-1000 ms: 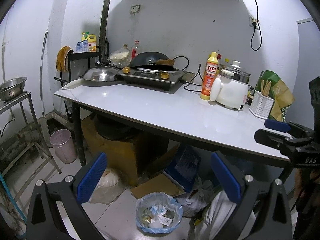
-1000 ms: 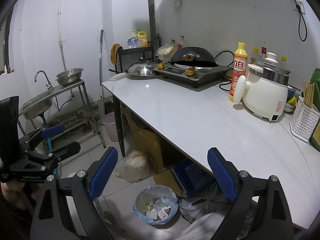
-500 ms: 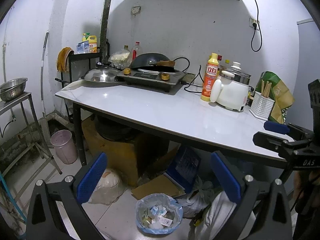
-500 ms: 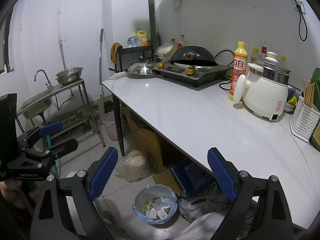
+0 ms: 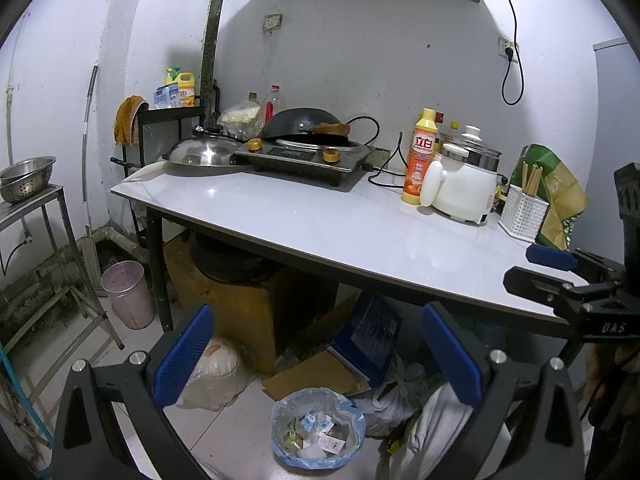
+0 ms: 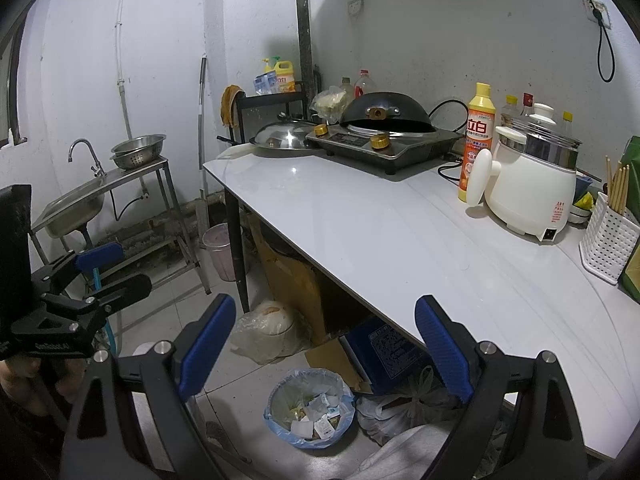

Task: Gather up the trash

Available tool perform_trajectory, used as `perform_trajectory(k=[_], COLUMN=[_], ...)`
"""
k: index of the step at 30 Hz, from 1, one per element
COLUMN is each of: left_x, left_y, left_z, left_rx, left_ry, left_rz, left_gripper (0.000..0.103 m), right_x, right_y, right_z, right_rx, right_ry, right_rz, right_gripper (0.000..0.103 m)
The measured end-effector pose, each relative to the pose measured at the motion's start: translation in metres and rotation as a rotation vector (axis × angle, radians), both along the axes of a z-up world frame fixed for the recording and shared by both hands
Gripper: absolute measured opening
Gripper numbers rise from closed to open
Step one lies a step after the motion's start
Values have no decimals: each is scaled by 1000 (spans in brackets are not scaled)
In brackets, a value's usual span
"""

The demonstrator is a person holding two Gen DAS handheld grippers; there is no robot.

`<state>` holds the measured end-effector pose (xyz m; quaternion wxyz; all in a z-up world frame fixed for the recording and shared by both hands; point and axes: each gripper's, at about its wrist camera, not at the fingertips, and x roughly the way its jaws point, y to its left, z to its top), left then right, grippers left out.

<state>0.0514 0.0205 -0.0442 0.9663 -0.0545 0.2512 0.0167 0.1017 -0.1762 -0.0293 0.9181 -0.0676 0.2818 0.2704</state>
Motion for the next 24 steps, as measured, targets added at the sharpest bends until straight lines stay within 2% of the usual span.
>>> perform_trajectory(k=[24], left_x=[1], left_y=[0], left_z=[3], left_rx=[1], left_ry=[-3], left_rz=[3], left_gripper=[103], right_x=[1], right_y=[-2], right_z=[-4], right_rx=[-4], right_ry=[-1], right_rz=[0], right_gripper=[90])
